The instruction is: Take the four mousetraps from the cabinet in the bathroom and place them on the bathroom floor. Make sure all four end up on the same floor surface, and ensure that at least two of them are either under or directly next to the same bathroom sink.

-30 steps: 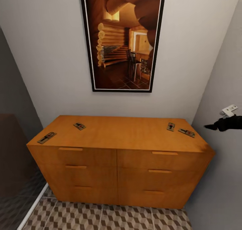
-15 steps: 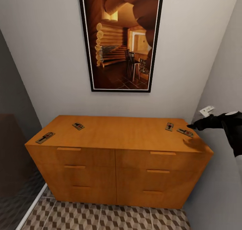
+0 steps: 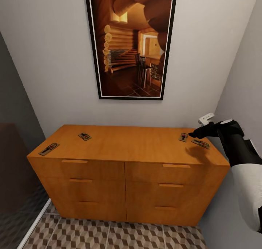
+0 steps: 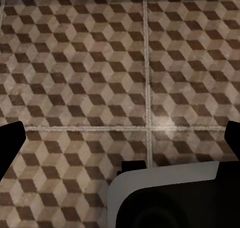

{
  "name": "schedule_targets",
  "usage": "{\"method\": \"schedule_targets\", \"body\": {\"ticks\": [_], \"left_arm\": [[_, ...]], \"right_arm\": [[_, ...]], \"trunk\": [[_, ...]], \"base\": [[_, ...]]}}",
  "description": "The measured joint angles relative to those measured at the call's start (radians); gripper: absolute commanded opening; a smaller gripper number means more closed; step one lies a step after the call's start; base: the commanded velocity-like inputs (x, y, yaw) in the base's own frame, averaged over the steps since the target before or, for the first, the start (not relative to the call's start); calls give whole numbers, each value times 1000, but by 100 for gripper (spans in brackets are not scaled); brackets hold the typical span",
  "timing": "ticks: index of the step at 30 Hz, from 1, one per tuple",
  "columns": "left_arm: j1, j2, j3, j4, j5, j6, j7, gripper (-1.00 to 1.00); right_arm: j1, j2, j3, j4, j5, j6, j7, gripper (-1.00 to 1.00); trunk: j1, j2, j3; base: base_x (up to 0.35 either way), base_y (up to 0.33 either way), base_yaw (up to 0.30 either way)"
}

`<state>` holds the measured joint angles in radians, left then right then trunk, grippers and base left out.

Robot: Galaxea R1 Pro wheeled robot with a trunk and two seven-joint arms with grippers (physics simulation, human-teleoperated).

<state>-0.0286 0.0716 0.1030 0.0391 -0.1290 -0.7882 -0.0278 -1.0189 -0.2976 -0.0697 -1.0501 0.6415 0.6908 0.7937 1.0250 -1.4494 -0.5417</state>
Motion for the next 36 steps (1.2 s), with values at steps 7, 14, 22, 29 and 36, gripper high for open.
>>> {"method": "schedule_targets", "body": {"ticks": [7, 14, 22, 29, 36], "left_arm": [[0, 0, 0, 0, 0, 0, 0, 100], [0, 0, 0, 0, 0, 1, 0, 100], [0, 0, 1, 0, 0, 1, 1, 100], [0, 0, 2, 0, 0, 1, 1, 100], [0, 0, 2, -1, 0, 1, 1, 100]], "right_arm": [[-16, 54, 0, 0, 58, 5, 0, 100], [-20, 65, 0, 4, 70, 15, 4, 100], [-21, 66, 1, 12, 73, 19, 61, 100], [-28, 64, 11, 12, 105, 18, 233, 100], [-41, 63, 12, 11, 156, 15, 372, 100]], "trunk": [[0, 0, 0], [0, 0, 0], [0, 0, 0], [0, 0, 0], [0, 0, 0]], "base": [[0, 0, 0], [0, -26, 0], [0, -169, 0], [0, -191, 0], [0, -32, 0]]}}
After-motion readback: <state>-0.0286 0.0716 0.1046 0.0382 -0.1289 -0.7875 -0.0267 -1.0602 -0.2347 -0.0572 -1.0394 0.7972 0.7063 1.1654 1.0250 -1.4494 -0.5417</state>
